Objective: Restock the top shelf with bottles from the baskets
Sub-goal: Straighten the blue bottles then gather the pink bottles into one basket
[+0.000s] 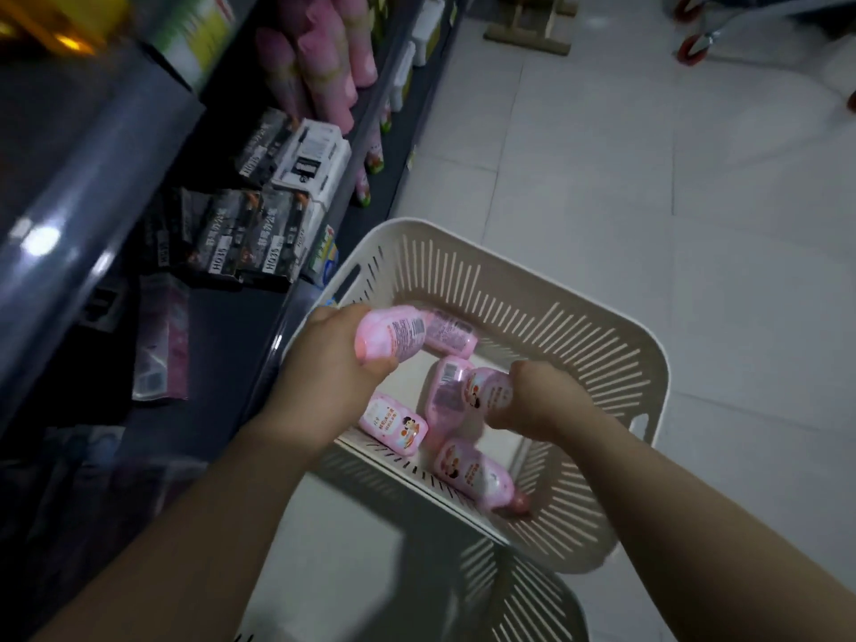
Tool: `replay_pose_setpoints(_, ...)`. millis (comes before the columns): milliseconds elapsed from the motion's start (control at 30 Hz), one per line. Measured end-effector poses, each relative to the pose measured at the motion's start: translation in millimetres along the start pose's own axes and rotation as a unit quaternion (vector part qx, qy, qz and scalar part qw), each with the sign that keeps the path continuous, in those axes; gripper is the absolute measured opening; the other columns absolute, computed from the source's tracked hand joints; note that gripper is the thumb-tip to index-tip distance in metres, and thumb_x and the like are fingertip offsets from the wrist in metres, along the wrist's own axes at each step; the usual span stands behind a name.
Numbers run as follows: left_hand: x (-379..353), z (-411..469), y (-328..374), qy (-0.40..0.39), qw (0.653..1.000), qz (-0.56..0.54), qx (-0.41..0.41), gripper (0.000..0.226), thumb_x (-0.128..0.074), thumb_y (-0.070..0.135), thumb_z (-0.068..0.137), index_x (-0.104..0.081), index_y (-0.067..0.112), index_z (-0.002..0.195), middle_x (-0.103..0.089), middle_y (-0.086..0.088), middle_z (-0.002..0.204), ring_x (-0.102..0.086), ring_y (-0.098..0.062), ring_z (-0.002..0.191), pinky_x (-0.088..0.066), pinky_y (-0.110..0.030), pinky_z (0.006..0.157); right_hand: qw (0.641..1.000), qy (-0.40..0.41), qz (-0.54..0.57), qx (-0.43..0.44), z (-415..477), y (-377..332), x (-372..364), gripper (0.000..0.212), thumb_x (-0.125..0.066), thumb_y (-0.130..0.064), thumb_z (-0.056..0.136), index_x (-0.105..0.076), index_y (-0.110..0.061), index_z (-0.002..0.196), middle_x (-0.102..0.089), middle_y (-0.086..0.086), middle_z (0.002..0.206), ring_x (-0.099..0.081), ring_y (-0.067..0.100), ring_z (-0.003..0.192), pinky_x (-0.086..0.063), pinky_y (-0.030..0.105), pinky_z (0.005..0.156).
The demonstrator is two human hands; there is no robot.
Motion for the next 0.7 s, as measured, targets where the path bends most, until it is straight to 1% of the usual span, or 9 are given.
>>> replay_pose_setpoints(100, 42.2, -30.1, 18.1, 0.055, 0.998, 0.007, 0.003, 0.032, -0.074, 0.022, 0.075, -0.063, 0.016, 0.105, -0.062, -0.003, 0.096, -0.059, -0.023, 0.086, -0.047, -0.031, 0.071, 0.998, 0.002, -0.006, 0.059, -41.8, -31.0, 52.3, 0.030, -0.067, -0.045, 0.078, -0.059, -0.017, 0.085, -0.063, 0.003, 0.082, -0.062, 0.021, 0.074, -0.049, 0.028, 0.061)
replay_pose_setpoints(167, 73.4, -57.2, 30.8, 0.086, 0.996, 0.004, 0.015, 0.040, -0.075, 0.028, 0.074, -0.061, 0.024, 0.111, -0.067, -0.001, 0.097, -0.062, -0.024, 0.088, -0.050, -0.031, 0.074, 0.995, 0.020, 0.008, 0.096, -78.0, -50.6, 89.4, 0.039, -0.068, -0.052, 0.076, -0.064, -0.015, 0.086, -0.067, 0.005, 0.083, -0.065, 0.021, 0.072, -0.051, 0.028, 0.061)
replay_pose_setpoints(233, 105.2, -87.2, 46.1, 0.111, 0.994, 0.000, 0.018, 0.048, -0.075, 0.032, 0.073, -0.058, 0.033, 0.118, -0.069, 0.000, 0.102, -0.063, -0.022, 0.092, -0.050, -0.029, 0.079, 0.990, 0.036, -0.012, 0.138, -115.9, -71.9, 119.6, 0.045, -0.068, -0.057, 0.072, -0.066, -0.015, 0.089, -0.068, 0.006, 0.086, -0.063, 0.022, 0.076, -0.050, 0.028, 0.065)
replay_pose_setpoints(300, 138.5, -119.6, 62.7, 0.136, 0.990, -0.014, 0.012, 0.046, -0.075, 0.030, 0.075, -0.060, 0.033, 0.118, -0.069, 0.002, 0.105, -0.063, -0.019, 0.092, -0.047, -0.024, 0.079, 0.980, 0.050, -0.065, 0.181, -155.4, -95.1, 144.8, 0.044, -0.069, -0.052, 0.071, -0.066, -0.014, 0.092, -0.069, 0.007, 0.092, -0.064, 0.025, 0.081, -0.053, 0.030, 0.070)
replay_pose_setpoints(400, 186.7, -173.2, 85.3, 0.173, 0.985, -0.011, 0.012, 0.044, -0.075, 0.027, 0.077, -0.062, 0.030, 0.120, -0.066, 0.005, 0.109, -0.058, -0.013, 0.083, -0.041, -0.021, 0.074, 0.961, 0.077, -0.117, 0.240, -221.7, -129.7, 177.4, 0.038, -0.071, -0.044, 0.069, -0.063, -0.015, 0.094, -0.066, 0.006, 0.089, -0.060, 0.026, 0.079, -0.050, 0.029, 0.068)
replay_pose_setpoints(467, 219.2, -210.8, 93.6, 0.199, 0.979, -0.022, 0.024, 0.046, -0.076, 0.027, 0.076, -0.063, 0.029, 0.120, -0.067, 0.005, 0.110, -0.058, -0.014, 0.074, -0.044, -0.023, 0.072, 0.942, 0.108, -0.142, 0.283, -265.7, -152.1, 197.2, 0.038, -0.072, -0.045, 0.069, -0.063, -0.017, 0.092, -0.066, 0.004, 0.086, -0.061, 0.023, 0.076, -0.051, 0.030, 0.066)
replay_pose_setpoints(567, 267.6, -271.9, 100.3, 0.236, 0.971, -0.024, 0.040, 0.050, -0.080, 0.027, 0.072, -0.064, 0.029, 0.120, -0.067, 0.008, 0.111, -0.064, -0.013, 0.082, -0.042, -0.014, 0.069, 0.912, 0.146, -0.166, 0.346, -331.6, -186.8, 220.2, 0.041, -0.075, -0.046, 0.066, -0.060, -0.021, 0.095, -0.064, 0.001, 0.089, -0.061, 0.020, 0.078, -0.055, 0.034, 0.069)
replay_pose_setpoints(633, 296.1, -311.5, 103.6, 0.252, 0.966, -0.032, 0.045, 0.051, -0.080, 0.024, 0.070, -0.065, 0.028, 0.119, -0.067, 0.009, 0.111, -0.064, -0.010, 0.091, -0.042, -0.014, 0.075, 0.891, 0.166, -0.180, 0.382, -377.0, -209.1, 232.5, 0.047, -0.076, -0.044, 0.066, -0.058, -0.021, 0.104, -0.062, 0.000, 0.098, -0.058, 0.020, 0.084, -0.053, 0.034, 0.071)
replay_pose_setpoints(700, 316.1, -348.5, 100.4, 0.251, 0.965, -0.048, 0.064, 0.053, -0.079, 0.017, 0.071, -0.064, 0.026, 0.120, -0.066, 0.010, 0.104, -0.062, -0.008, 0.087, -0.045, -0.012, 0.073, 0.875, 0.174, -0.180, 0.415, -421.5, -229.3, 240.2, 0.054, -0.075, -0.047, 0.066, -0.053, -0.022, 0.108, -0.060, -0.001, 0.102, -0.056, 0.020, 0.088, -0.051, 0.034, 0.073)
Point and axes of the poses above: each hand's wrist, its own z-axis towards the middle knuckle, its own x-axis out of the back of the hand, y = z × x, the point moved 9 cm from there along z, towards the middle knuckle
